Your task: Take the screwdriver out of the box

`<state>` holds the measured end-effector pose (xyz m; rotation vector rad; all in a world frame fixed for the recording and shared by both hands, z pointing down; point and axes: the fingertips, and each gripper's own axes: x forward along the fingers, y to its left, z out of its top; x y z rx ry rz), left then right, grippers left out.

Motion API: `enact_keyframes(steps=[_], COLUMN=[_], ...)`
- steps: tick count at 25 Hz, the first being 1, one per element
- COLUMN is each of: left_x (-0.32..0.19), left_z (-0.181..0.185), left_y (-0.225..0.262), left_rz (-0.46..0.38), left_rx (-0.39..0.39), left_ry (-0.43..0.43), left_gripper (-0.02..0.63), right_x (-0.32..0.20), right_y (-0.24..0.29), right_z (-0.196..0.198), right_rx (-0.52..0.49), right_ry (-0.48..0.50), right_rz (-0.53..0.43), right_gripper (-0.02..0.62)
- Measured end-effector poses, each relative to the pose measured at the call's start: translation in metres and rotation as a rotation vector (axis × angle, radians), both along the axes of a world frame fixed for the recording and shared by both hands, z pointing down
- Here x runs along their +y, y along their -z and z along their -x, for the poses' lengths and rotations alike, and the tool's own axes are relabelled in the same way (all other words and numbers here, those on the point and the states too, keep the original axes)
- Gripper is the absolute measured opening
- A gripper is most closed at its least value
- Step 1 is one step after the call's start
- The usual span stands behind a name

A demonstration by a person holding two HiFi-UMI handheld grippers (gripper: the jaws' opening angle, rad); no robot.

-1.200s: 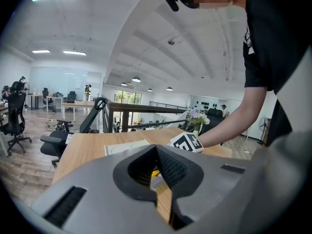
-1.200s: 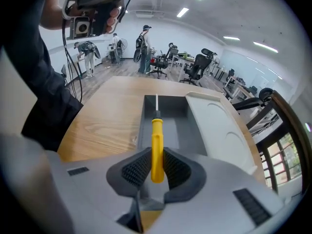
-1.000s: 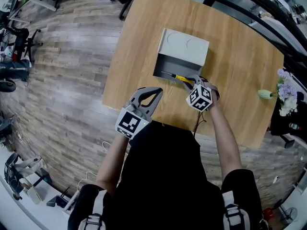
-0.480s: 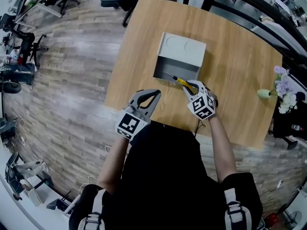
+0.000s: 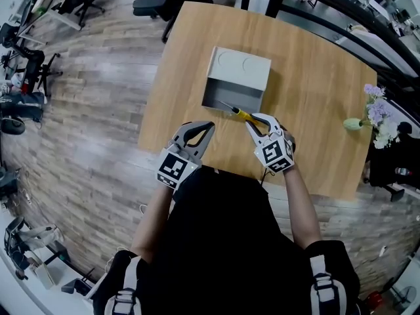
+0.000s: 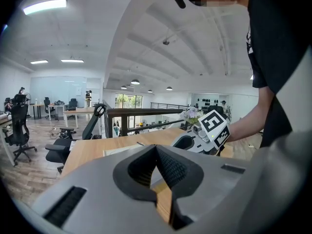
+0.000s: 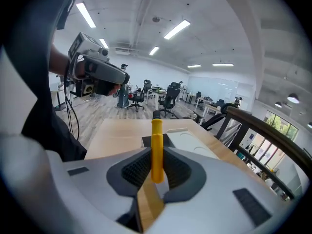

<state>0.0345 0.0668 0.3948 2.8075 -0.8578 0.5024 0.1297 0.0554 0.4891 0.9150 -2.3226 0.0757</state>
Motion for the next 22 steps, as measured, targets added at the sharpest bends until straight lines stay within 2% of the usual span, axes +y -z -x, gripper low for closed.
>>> enact_keyframes(steps=[8,18,22], left_x=[0.008,0.005,0.005], left_z=[-0.002,0.012,0.016], left_y=[-0.003,0.001,0.003], left_rz=[0.002,0.000,-0.010], left_rx=[-0.013,-0.008,0.004], left_ry=[-0.001,0.025,0.047], left_gripper=[0.021,0.021,0.021], right_x=[-0.002,-0.005,-0.002], right_y=[0.023,0.054,0.059], right_z=[-0.010,0.016,0.022], right_rx=[-0.058,-0.108,-0.100], right_ry=[-0.034,-0.013,0.007], right_rz=[-0.038,-0.084,-0.103], right_gripper=[0.086,0.086,0.086])
